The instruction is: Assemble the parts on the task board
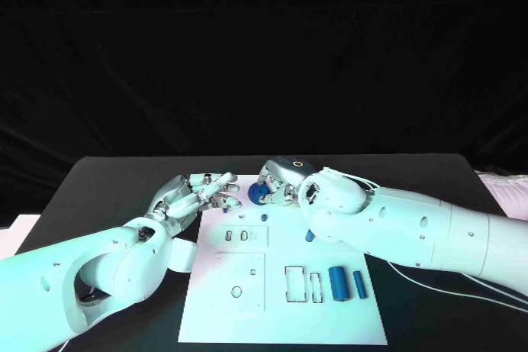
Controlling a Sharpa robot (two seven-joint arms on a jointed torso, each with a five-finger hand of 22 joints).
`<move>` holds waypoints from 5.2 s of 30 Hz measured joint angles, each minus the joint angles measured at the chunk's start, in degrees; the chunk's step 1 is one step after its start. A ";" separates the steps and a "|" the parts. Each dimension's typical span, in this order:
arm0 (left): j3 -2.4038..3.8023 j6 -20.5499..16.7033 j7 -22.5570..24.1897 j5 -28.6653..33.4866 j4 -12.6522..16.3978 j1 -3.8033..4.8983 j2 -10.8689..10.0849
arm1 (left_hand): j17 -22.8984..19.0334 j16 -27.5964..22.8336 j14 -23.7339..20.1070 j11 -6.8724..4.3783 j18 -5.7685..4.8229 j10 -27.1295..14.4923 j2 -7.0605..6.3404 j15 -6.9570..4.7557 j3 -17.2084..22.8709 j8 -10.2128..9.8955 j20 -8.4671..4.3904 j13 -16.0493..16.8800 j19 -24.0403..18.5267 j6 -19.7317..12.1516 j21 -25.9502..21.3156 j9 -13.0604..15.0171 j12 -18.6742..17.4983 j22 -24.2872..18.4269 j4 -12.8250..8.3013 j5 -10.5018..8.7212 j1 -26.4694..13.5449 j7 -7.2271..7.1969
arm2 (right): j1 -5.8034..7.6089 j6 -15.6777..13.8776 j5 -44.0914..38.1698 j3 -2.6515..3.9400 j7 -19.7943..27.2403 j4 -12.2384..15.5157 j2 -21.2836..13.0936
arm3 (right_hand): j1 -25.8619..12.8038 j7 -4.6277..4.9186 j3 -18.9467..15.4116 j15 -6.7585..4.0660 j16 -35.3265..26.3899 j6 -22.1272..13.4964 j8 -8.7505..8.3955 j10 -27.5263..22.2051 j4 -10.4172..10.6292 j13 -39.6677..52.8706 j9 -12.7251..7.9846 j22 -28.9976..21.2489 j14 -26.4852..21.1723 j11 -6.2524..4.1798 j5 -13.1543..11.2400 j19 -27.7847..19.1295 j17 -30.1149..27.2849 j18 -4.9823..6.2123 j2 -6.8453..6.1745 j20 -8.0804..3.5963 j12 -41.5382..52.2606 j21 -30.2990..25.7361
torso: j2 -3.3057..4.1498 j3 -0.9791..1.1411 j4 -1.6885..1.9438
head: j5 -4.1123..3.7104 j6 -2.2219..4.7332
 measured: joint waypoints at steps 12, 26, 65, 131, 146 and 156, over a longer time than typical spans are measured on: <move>0.00 0.03 -0.05 0.00 0.00 0.00 0.00 | -0.01 0.00 0.00 0.00 0.00 0.00 0.00 0.00 0.00 0.00 0.00 0.00 0.00 0.00 0.00 0.00 0.00 0.00 0.00 0.00 0.00 0.00 | -0.13 0.18 0.00 -0.08 0.14 -1.29 1.07 | -1.06 -0.12 0.65 0.42 -0.03 0.05 -1.92 -0.95 0.29 -0.01 0.51 -0.01 0.00 0.95 -0.57 0.00 -0.01 0.00 -1.06 0.00 -2.09 0.00 | -0.02 0.01 -0.02 | 0.09 -0.04; 0.00 0.08 -0.25 0.01 0.02 0.00 -0.04 | 0.23 0.00 0.00 0.00 0.00 0.00 0.00 0.00 0.00 0.00 0.00 0.00 0.00 0.00 0.00 -0.03 -0.29 0.00 0.00 0.00 0.00 0.00 | -0.18 1.68 0.44 -0.17 0.31 -2.13 1.36 | -4.49 1.64 -1.85 1.87 -0.59 -6.81 -3.70 -4.63 3.06 -0.60 -1.18 -0.02 0.01 2.75 -2.00 0.00 -0.02 0.02 -2.13 1.67 -9.03 -0.33 | -0.02 0.01 -0.02 | 0.12 -0.13; -0.01 0.48 -0.70 0.02 -0.49 0.00 -0.53 | 0.36 0.00 0.00 0.00 0.00 0.00 0.00 0.00 0.00 -0.03 0.00 0.00 0.00 0.00 -0.28 -0.04 -0.28 0.00 0.00 0.00 0.00 0.00 | 0.57 -4.81 12.84 0.54 10.40 9.44 -18.78 | 2.27 1.27 -0.97 1.86 -0.59 -4.93 -3.25 -3.19 2.01 0.03 -1.07 0.02 0.00 2.32 -0.67 0.00 0.00 0.01 -1.58 1.66 -6.13 -0.32 | -0.36 0.21 -0.58 | -0.25 0.44; -0.02 1.39 -0.52 0.02 -2.50 -0.05 -0.33 | 0.64 -0.28 -0.20 0.00 0.00 0.00 0.24 0.20 0.01 -0.21 0.00 0.05 0.00 0.00 -0.27 -0.07 -0.51 0.00 -0.33 0.00 0.24 0.00 | -2.83 1.40 20.88 0.37 23.28 -1.75 -22.50 | 3.58 0.12 -0.08 1.60 -0.59 -0.12 -1.67 -2.46 -0.27 0.31 -0.52 -0.02 0.18 1.60 -2.36 0.00 0.01 0.02 0.12 1.65 -5.53 -0.55 | -0.65 0.72 -1.10 | -1.08 -0.74; -0.02 1.39 -0.52 0.02 -2.52 -0.05 -0.31 | 0.72 -0.28 -0.20 0.00 0.00 0.00 0.23 0.20 0.01 -0.21 0.00 0.04 0.00 0.00 -0.27 -0.07 -0.51 0.00 -0.33 0.00 0.24 0.00 | -2.90 1.59 20.37 0.43 22.99 -2.55 -21.55 | 3.42 -0.80 0.71 1.01 -0.37 2.40 -1.04 -1.94 -0.41 0.26 -0.33 0.02 0.00 1.07 -3.08 -0.07 0.00 0.01 0.88 0.88 -4.79 -0.55 | -0.65 0.71 -1.10 | -1.22 -0.96; -0.02 1.39 -0.53 0.02 -2.59 -0.06 -0.28 | 0.71 -0.28 -0.20 0.00 0.00 0.00 0.24 0.20 0.01 -0.21 0.00 0.04 0.00 0.00 -0.27 -0.07 -0.50 0.00 -0.33 0.00 0.24 0.00 | -2.70 -0.54 21.48 0.47 20.81 0.97 -21.82 | 2.88 -1.22 1.50 0.39 -0.37 3.42 -0.42 -1.53 -0.73 0.20 0.08 0.02 0.21 0.25 -3.02 0.00 -0.01 0.01 1.55 0.41 -4.30 -0.55 | -0.71 0.68 -1.05 | -0.98 -0.98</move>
